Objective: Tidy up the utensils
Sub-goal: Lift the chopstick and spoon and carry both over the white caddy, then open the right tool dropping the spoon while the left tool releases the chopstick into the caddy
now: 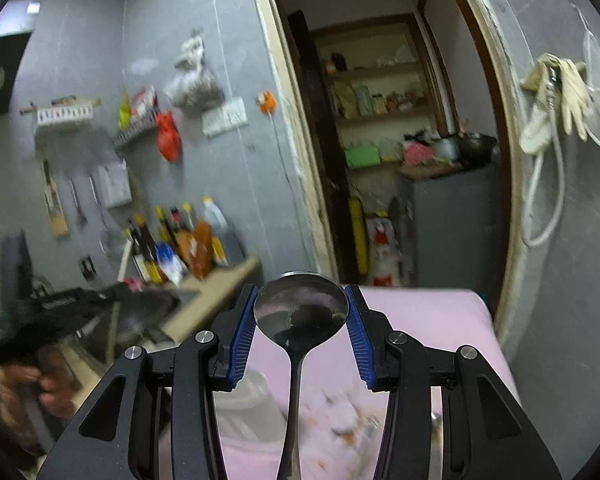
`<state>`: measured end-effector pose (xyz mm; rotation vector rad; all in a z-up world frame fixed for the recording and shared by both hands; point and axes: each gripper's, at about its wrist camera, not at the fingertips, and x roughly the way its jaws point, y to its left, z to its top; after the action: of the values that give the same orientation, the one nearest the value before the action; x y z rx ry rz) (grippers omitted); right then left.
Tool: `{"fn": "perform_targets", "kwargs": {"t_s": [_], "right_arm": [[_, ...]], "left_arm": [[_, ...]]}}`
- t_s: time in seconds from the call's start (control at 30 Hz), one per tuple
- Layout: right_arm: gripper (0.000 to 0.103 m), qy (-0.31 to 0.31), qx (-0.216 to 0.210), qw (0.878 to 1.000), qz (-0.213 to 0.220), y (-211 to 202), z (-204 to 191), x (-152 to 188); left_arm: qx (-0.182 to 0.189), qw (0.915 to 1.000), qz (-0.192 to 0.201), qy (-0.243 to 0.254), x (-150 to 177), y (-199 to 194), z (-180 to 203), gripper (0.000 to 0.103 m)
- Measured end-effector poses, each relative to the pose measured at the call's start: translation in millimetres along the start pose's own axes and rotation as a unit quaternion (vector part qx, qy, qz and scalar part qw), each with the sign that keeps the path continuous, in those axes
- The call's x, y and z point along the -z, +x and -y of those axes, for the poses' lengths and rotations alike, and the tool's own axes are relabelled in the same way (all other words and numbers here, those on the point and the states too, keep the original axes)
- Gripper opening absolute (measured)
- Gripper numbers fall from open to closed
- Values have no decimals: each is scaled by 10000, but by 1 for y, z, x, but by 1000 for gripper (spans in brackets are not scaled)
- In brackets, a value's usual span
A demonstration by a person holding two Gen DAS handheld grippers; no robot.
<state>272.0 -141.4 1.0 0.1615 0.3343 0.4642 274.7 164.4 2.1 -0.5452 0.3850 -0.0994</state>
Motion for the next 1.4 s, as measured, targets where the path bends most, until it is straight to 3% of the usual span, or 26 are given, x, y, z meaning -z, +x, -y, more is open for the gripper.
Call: {"fn": "perform_targets", "kwargs": {"t_s": [0.23, 0.6, 0.83, 1.1, 1.23, 1.33, 1.4], "right_arm": [[41, -2, -253, 9987, 434, 31, -34, -28], [41, -220, -155, 9995, 133, 85, -54, 7], [41, -201, -120, 9996, -172, 103, -53, 30], [41, -100, -120, 9990, -422, 106, -47, 45], [42, -41, -169, 9988, -459, 102, -45, 48], [42, -3, -231, 9988, -420, 96, -44, 45], [42, 8, -246, 9990, -380, 92, -43, 43]], "left_arm": [[-79, 9988, 487, 6, -35, 30, -22, 2], [-808, 9956, 481, -33, 6, 70, -46, 3], [-992, 9936, 516, 170, 24, 75, -47, 3], [-987, 9936, 411, 372, 38, 70, -45, 3], [-1020, 9930, 130, 573, 44, 65, -43, 3], [-1005, 9936, -46, 521, 48, 60, -46, 8], [-971, 9941, -81, 465, 49, 55, -47, 18]]}}
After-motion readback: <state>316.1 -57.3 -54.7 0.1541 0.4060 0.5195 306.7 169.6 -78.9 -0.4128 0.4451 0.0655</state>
